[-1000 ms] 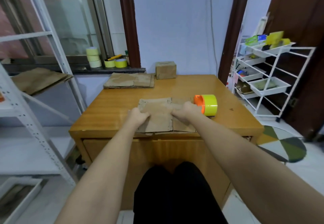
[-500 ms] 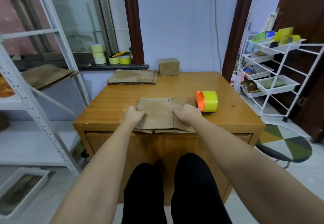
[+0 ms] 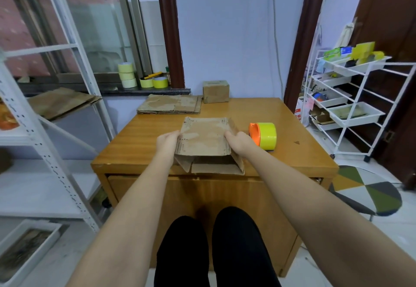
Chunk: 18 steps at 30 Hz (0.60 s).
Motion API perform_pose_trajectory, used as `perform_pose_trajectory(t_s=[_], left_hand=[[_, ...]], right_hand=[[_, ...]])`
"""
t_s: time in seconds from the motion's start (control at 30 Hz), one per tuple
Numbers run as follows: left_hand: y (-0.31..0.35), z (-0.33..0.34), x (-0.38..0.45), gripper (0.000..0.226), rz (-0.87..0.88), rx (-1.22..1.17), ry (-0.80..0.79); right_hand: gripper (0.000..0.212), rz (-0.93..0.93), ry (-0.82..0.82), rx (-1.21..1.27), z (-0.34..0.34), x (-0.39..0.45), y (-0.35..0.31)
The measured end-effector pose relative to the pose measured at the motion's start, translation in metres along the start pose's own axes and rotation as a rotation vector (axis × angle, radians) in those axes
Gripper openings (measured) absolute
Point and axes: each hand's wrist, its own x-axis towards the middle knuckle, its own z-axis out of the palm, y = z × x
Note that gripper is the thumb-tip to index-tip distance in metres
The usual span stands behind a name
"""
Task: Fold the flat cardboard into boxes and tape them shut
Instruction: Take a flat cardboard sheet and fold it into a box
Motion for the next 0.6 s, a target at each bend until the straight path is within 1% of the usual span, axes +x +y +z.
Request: perform_pose_trajectory(t_s=[0.07,0.1,0.2,0.27,0.43,0.6], left_hand=[[0.003,0.002,-0.004,0.011,-0.063,-0.067,-0.023],[0.004,0.002,-0.006,0.011,-0.087,-0.087,-0.047],[0.007,0.004,-0.010,0.022,-0.139,-0.113,-0.151],[0.006,0.006,-0.013,0.021,-0.168,-0.112,-0.218],[0.000,0.016,-0.019,0.026,-0.150,-0.047,-0.236],[-0.002,0.025,-0.024,0.030,-0.130,0.073,-0.251]], right_hand=[[0.064,0.009,-0.015,0.076,-0.005,0.003,0.000],[0.065,0.015,-0.025,0.111,-0.007,0.003,0.001],[0.066,0.033,-0.018,0.178,-0.010,0.004,0.004],[0.065,0.046,-0.013,0.192,-0.011,0.002,0.005],[0.062,0.089,-0.038,0.207,-0.013,0.000,0.004],[0.066,0.157,-0.020,0.169,-0.015,0.000,0.003]])
